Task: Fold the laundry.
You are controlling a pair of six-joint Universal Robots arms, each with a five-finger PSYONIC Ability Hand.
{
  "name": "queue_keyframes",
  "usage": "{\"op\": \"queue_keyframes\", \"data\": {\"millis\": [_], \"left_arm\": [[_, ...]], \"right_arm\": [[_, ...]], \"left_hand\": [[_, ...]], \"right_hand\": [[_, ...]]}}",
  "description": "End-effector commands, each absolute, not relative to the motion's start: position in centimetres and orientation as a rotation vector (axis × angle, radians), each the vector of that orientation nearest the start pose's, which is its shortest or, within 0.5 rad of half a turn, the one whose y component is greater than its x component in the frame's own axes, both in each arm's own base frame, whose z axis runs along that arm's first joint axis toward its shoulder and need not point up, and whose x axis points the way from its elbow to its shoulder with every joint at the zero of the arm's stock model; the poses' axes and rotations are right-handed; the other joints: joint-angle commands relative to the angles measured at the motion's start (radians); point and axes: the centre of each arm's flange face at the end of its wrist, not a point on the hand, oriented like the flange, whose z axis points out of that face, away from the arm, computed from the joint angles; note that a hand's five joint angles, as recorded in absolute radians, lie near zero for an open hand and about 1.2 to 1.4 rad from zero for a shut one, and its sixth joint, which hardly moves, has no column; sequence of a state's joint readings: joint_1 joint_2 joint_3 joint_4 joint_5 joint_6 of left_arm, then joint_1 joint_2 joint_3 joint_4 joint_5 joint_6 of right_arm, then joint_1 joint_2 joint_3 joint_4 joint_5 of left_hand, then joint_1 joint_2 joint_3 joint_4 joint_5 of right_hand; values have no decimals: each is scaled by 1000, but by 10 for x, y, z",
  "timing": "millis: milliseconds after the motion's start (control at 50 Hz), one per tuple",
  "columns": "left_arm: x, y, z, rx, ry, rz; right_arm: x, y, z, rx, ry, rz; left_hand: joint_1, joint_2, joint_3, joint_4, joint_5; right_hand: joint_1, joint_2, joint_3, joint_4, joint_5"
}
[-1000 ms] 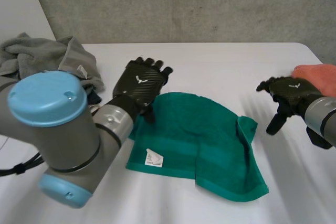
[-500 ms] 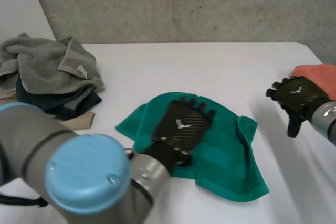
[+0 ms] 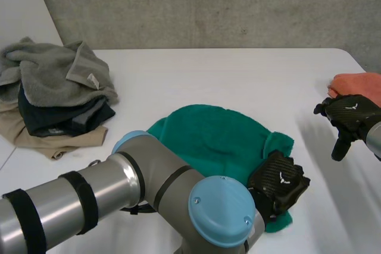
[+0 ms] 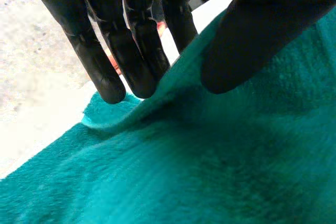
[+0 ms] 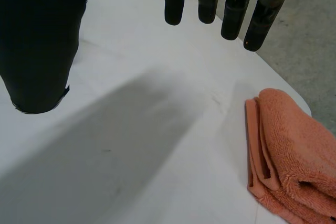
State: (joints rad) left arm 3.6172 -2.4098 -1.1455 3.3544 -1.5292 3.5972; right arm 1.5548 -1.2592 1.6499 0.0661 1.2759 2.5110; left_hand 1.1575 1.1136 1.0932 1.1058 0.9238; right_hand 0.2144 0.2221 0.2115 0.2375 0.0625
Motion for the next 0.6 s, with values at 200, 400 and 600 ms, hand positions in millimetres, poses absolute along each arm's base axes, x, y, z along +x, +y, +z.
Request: {"op": "queue_keyframes", "data": {"millis": [200, 400, 600], "left_arm": [[-396, -143, 247, -1348, -1639, 2146], [-340, -139, 303, -1307, -1597, 2340], [-326, -148, 314, -1262, -1619, 2397]], "right_arm": [[158, -325, 194, -818, 2493, -1722], [221, -303, 165, -522, 2413, -1175], [277, -255, 150, -444, 2336, -922]], "left_hand": [[239, 283, 303, 290, 298], [239, 283, 303, 290, 298], [239, 283, 303, 290, 298]], "right_hand": [[-40, -48, -37, -63, -62], [-40, -48, -37, -63, -62], [-40, -48, -37, -63, -62]]}}
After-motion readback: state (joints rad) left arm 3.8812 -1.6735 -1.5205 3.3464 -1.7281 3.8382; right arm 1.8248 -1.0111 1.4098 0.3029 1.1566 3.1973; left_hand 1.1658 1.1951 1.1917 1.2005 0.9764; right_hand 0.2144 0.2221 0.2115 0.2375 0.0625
